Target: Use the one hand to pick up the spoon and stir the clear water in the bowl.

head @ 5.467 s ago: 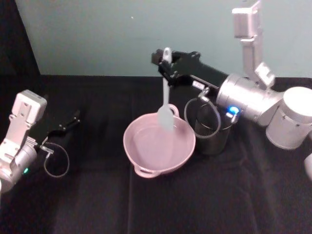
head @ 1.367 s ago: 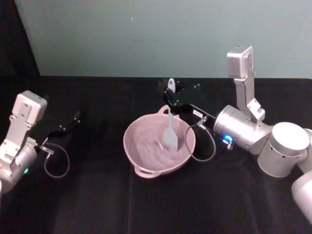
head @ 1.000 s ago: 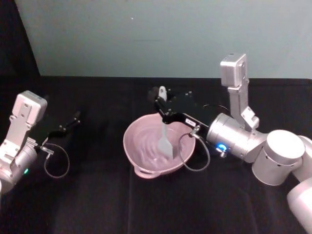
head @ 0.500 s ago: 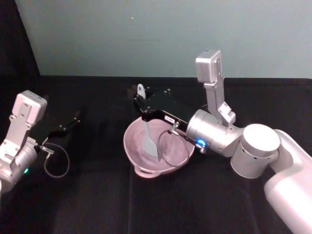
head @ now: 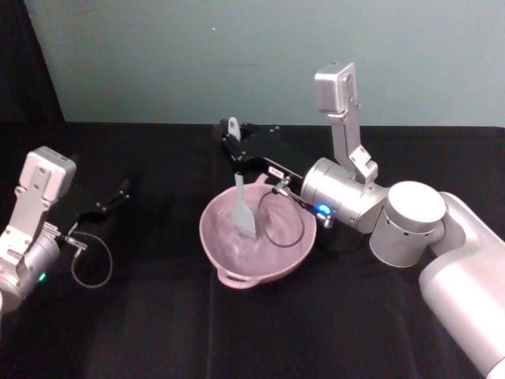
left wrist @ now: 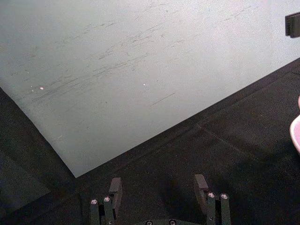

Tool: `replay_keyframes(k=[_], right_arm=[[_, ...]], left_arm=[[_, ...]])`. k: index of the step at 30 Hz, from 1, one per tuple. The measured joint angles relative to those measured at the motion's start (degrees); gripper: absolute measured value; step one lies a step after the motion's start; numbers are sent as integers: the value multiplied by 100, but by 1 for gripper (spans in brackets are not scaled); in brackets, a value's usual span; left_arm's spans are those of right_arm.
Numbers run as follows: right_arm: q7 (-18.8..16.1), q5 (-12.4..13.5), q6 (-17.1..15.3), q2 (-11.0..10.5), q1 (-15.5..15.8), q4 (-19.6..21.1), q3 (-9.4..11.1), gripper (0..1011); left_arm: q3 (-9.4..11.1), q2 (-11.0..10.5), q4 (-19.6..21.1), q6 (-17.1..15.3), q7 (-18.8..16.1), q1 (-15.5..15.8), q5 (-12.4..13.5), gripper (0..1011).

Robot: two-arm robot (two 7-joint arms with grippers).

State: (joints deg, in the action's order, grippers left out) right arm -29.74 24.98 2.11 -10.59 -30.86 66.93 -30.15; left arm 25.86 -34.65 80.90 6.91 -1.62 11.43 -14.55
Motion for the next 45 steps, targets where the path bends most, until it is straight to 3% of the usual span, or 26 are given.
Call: replay_keyframes(k=[9, 20, 26, 36, 45], right_arm=[[48, 14, 48, -91, -3, -48, 182, 111], [101, 92, 43, -469, 494, 622, 396, 111], [75, 155, 101, -557, 734, 912, 411, 111], [-20, 200, 161, -460, 862, 1036, 245, 111], [-55, 176, 309, -155, 645, 679, 87, 111]], left_arm=[[0, 0, 0, 0, 0, 0, 0, 1011], [0, 0, 0, 0, 0, 0, 0, 1011], [0, 0, 0, 0, 0, 0, 0, 1011], [0, 0, 0, 0, 0, 0, 0, 1011], [0, 0, 0, 0, 0, 0, 0, 1011]])
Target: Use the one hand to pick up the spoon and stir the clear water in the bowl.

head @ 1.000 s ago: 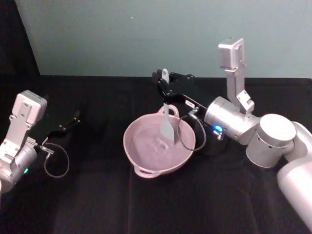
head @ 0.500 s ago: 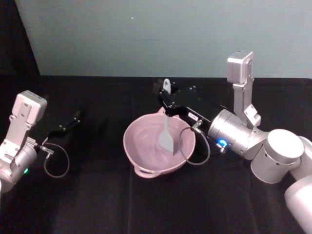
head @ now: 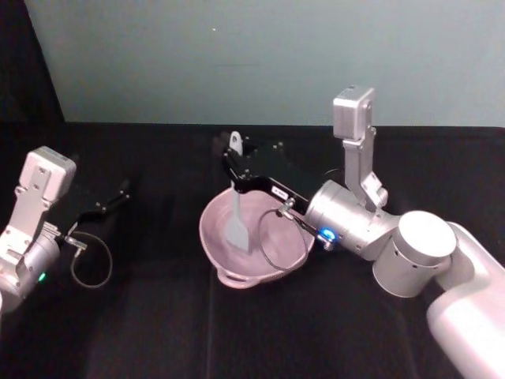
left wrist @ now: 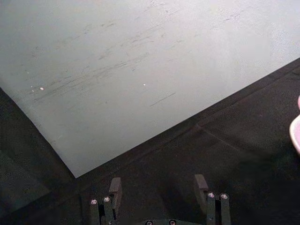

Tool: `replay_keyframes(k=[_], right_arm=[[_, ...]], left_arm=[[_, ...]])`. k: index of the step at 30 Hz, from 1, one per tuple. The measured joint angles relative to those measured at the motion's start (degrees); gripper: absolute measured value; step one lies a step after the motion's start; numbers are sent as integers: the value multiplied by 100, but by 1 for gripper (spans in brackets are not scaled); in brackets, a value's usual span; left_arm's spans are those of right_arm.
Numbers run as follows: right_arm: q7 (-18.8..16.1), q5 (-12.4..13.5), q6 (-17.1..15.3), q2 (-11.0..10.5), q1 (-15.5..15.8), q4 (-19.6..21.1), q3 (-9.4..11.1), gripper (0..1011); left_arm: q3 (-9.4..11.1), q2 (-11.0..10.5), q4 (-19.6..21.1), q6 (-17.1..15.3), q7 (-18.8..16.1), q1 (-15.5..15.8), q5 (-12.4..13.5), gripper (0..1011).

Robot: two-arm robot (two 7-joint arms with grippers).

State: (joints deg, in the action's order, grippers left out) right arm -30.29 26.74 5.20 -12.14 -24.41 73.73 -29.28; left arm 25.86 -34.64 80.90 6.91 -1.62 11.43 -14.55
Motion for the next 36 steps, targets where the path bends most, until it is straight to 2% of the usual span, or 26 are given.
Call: replay_keyframes(k=[10, 17, 25, 29, 36], right_arm=[[28, -40, 120, 281, -370, -615, 29, 111], [100, -72, 170, 315, -499, -847, 156, 112], [169, -81, 171, 174, -465, -784, 341, 111], [186, -44, 101, 53, -335, -612, 440, 111], [192, -27, 5, -146, -58, -219, 489, 111]], left_arm=[[0, 0, 0, 0, 0, 0, 0, 1011], [0, 0, 0, 0, 0, 0, 0, 1011], [0, 0, 0, 0, 0, 0, 0, 1011], [0, 0, 0, 0, 0, 0, 0, 1011], [0, 0, 0, 0, 0, 0, 0, 1011]])
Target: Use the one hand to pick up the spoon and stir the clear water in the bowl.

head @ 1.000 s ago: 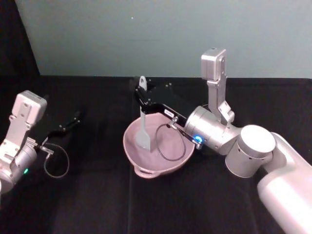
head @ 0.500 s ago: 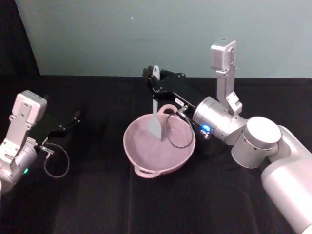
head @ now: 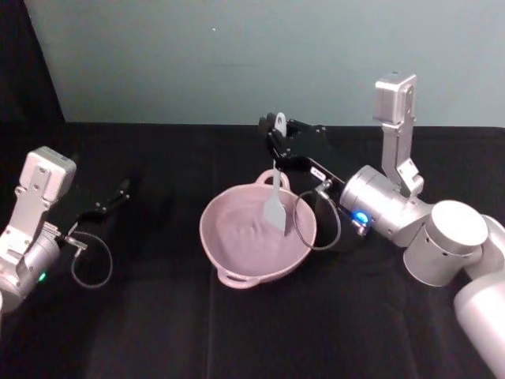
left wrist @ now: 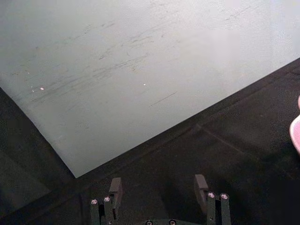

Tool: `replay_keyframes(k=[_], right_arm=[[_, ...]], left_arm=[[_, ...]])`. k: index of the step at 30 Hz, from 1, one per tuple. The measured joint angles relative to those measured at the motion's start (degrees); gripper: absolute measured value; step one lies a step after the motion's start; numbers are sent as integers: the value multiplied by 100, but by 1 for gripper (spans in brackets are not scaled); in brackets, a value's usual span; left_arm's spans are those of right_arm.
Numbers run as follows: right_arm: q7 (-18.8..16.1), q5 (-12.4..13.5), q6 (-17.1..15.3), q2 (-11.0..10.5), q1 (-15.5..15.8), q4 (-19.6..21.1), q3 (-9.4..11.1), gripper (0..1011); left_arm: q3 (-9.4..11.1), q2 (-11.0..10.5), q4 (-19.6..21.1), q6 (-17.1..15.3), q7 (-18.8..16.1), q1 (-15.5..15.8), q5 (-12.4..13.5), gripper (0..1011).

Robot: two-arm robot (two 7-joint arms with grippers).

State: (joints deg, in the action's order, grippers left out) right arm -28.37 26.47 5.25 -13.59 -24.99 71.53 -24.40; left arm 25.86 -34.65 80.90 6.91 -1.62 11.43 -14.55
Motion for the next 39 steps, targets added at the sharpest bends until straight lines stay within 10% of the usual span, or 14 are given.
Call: replay_keyframes(k=[18, 39], right_arm=[[-76, 44, 11, 4, 341, 480, -224, 111], [-68, -111, 150, 447, -369, -464, -340, 111]], left_arm=[[0, 0, 0, 0, 0, 0, 0, 1011], [0, 0, 0, 0, 0, 0, 0, 1011]])
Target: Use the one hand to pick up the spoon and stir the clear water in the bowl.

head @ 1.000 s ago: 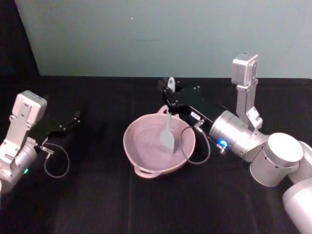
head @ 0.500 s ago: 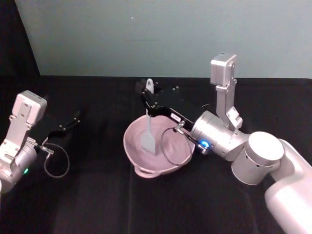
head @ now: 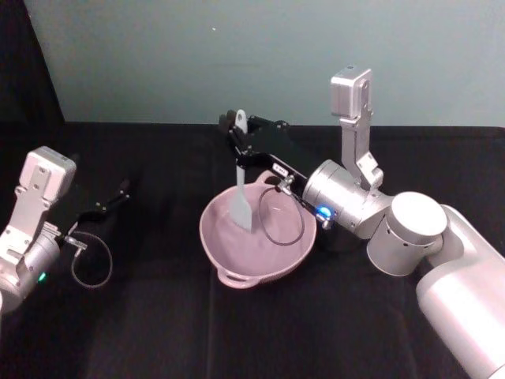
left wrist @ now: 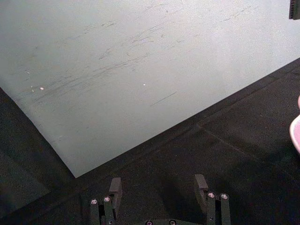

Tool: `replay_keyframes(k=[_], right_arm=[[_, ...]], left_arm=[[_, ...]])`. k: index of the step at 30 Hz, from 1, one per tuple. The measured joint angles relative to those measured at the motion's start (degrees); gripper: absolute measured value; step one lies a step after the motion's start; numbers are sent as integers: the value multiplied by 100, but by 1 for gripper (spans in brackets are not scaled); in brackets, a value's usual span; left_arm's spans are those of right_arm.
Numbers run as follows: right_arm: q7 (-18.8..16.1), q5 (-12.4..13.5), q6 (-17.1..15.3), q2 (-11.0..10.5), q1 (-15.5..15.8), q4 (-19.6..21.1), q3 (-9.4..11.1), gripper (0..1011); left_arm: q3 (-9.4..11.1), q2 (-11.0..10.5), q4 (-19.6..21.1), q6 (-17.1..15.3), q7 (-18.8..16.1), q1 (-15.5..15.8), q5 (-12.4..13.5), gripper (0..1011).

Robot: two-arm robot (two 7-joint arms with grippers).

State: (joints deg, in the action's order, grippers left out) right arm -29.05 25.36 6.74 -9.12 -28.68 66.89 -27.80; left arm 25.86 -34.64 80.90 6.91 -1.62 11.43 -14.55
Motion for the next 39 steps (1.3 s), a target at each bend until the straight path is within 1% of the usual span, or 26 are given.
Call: replay_keyframes(k=[4, 8, 15, 22, 29, 34, 39], right_arm=[[60, -42, 34, -20, -35, -79, 74, 111], [78, -45, 44, -68, -12, -56, 139, 111], [112, -46, 25, -291, 210, 278, 286, 111], [132, -46, -27, -491, 483, 623, 362, 111], [112, -17, -63, -582, 710, 898, 360, 111], [68, -3, -68, -575, 831, 1044, 273, 111], [33, -10, -80, -514, 837, 1077, 158, 111]], left_arm=[[0, 0, 0, 0, 0, 0, 0, 1011], [0, 0, 0, 0, 0, 0, 0, 1011], [0, 0, 0, 0, 0, 0, 0, 1011], [0, 0, 0, 0, 0, 0, 0, 1011], [0, 0, 0, 0, 0, 0, 0, 1011], [0, 0, 0, 0, 0, 0, 0, 1011], [0, 0, 0, 0, 0, 0, 0, 1011]])
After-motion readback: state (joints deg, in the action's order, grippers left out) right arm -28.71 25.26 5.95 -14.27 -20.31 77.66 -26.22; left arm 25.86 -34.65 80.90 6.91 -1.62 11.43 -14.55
